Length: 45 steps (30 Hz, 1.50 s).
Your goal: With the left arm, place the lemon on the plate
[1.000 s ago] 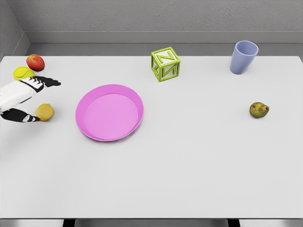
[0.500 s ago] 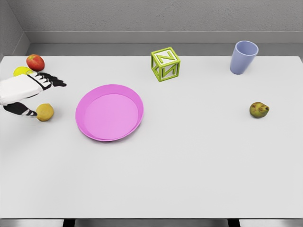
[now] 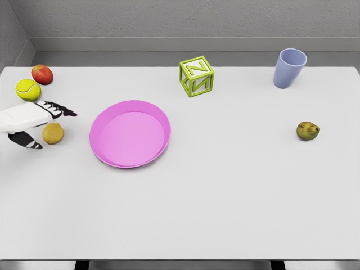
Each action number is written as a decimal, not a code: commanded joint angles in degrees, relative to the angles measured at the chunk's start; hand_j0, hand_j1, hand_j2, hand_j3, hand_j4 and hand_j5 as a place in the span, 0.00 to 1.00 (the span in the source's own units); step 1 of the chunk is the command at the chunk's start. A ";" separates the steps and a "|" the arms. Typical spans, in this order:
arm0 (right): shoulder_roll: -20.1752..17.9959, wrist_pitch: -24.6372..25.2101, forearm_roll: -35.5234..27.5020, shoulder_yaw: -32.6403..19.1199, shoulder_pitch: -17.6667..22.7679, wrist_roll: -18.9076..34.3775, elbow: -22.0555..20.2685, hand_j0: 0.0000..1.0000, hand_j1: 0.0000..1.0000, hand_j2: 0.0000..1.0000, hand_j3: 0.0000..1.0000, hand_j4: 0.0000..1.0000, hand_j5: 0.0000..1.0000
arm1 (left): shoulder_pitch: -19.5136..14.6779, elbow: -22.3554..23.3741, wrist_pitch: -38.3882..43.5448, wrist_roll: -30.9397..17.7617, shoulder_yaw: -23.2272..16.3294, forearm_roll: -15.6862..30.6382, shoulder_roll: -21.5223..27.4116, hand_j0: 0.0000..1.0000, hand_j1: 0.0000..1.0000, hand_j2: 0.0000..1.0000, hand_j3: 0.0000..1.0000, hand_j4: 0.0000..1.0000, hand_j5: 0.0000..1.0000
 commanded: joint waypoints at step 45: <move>0.00 0.00 -0.01 -0.02 0.00 -0.02 0.00 1.00 1.00 1.00 1.00 1.00 1.00 | -1.05 2.03 0.10 -0.01 -1.64 -5.81 -2.08 0.70 0.70 0.70 0.70 0.70 0.70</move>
